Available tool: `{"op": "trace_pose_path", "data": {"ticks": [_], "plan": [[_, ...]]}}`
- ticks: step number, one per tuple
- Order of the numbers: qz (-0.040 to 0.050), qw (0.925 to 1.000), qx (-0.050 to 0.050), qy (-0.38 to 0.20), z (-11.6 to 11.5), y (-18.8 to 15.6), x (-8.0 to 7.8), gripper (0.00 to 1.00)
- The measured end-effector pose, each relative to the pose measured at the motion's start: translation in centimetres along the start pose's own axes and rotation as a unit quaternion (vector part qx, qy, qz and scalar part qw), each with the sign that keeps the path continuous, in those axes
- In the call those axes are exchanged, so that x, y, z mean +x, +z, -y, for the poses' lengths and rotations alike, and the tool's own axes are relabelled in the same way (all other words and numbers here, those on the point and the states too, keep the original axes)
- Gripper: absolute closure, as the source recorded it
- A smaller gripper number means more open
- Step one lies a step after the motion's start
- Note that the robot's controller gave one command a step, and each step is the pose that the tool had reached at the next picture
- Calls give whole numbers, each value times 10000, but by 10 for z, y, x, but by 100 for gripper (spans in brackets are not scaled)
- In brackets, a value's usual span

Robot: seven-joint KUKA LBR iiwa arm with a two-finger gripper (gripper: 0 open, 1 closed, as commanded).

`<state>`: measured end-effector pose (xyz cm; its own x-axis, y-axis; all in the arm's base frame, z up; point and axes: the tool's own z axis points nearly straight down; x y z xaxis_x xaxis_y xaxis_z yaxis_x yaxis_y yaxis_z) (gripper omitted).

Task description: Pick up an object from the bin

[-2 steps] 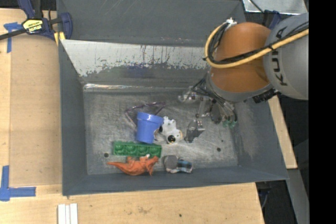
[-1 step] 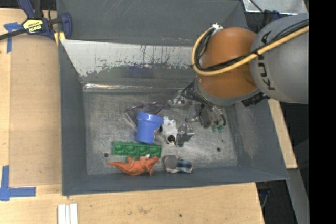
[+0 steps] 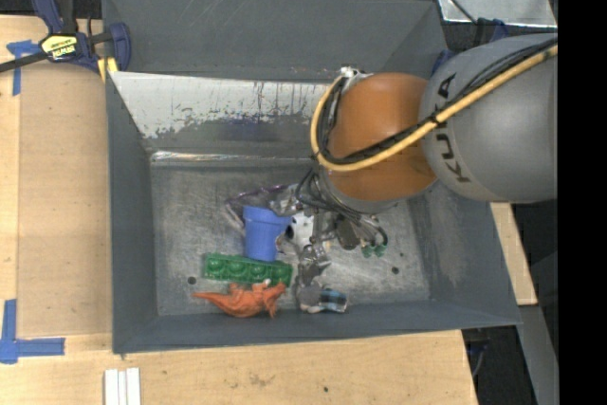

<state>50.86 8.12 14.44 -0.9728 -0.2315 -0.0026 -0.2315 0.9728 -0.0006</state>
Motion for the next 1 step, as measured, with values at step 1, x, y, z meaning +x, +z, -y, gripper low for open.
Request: {"op": "trace_pose_path", "data": {"ticks": [1], "plan": [[20, 9898, -5, 1426, 5, 53, -51, 0]]}}
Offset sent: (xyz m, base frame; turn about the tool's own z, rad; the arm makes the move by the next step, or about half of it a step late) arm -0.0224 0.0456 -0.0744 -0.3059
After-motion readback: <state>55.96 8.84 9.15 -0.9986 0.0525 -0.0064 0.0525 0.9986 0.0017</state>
